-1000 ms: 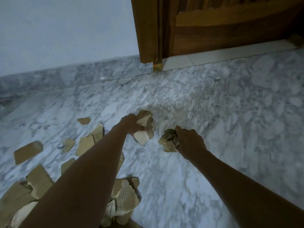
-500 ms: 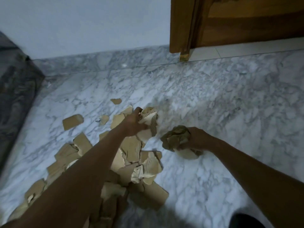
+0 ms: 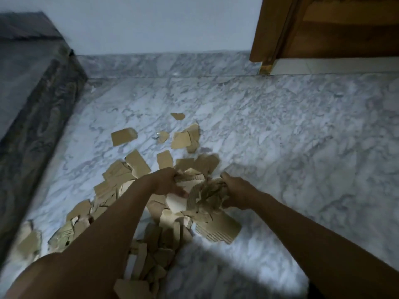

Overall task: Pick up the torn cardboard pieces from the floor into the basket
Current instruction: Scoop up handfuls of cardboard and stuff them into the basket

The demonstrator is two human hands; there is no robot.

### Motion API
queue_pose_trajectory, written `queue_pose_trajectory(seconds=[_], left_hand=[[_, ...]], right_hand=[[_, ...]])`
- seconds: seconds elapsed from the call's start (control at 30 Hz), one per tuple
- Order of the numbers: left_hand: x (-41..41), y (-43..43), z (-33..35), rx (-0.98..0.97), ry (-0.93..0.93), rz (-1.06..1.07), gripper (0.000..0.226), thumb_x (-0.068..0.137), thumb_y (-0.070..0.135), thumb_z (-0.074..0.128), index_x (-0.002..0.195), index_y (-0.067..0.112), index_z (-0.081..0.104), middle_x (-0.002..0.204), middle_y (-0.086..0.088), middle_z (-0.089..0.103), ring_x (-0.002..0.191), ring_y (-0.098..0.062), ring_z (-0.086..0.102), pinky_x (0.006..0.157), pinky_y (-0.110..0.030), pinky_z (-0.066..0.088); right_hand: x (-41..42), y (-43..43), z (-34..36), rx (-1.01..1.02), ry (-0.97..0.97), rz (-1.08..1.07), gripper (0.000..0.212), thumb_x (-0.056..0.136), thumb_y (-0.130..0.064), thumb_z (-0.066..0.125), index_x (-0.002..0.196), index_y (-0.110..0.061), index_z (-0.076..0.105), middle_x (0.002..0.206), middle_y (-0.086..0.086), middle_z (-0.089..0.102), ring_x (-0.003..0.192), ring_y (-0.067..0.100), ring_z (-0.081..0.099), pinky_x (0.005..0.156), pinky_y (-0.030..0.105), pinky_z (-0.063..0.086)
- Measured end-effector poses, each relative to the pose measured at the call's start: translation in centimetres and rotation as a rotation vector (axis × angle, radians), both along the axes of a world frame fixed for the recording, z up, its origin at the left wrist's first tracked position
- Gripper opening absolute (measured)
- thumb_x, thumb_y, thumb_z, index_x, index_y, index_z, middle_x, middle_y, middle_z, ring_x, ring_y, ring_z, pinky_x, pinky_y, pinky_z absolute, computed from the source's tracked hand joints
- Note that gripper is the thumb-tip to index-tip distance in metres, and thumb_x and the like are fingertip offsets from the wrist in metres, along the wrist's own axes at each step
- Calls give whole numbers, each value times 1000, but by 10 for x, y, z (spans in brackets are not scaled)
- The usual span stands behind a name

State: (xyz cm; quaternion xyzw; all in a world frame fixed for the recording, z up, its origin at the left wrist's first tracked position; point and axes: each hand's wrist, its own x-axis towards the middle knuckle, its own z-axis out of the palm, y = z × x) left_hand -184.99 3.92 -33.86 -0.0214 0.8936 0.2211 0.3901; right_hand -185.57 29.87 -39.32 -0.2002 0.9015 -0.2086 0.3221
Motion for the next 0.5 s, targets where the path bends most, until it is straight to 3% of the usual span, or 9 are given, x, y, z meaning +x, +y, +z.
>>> queue_pose_trajectory(seconds=[0.07,0.17,0.23,0.3,0.4,0.5], left_hand=[[9,16,-8,-34,8,-100,49,74,41,82,111,15,63,99,0,60,92,-20,55,74,-28,40],[23,39,-32,-82,62,-189,65,74,37,81,130,16,55,133,-11,53,114,-29,54,89,-35,46],[30,49,-47,-166,131,-237,80,76,40,78,144,23,39,151,-13,32,129,-37,41,101,-50,43],[33,51,-56,-202,194,-230,84,78,43,74,147,25,31,156,-13,21,133,-40,36,100,-56,40],[34,43,-64,-45,214,-169,90,76,36,78,148,26,25,146,-14,39,124,-35,49,98,-47,45],[32,36,-61,124,173,-103,92,78,25,79,150,21,21,138,-13,49,120,-29,54,92,-32,44]], right_hand=[[-11,12,9,42,-28,-73,84,59,-40,88,130,-23,47,119,1,66,106,25,64,86,37,54],[-30,34,23,146,69,-151,80,50,-50,88,122,-28,61,116,-1,68,106,23,66,83,29,52],[-33,46,28,226,133,-177,76,57,-48,87,122,-23,57,116,2,63,107,26,64,82,32,50],[-21,52,23,308,191,-177,67,71,-45,80,124,-20,48,118,5,54,110,30,59,85,37,50],[13,53,2,358,258,-206,52,84,-43,64,126,-20,44,121,7,53,114,33,56,87,42,49],[22,56,-5,327,240,-253,53,78,-47,68,124,-29,50,118,0,62,110,28,60,85,38,51]])
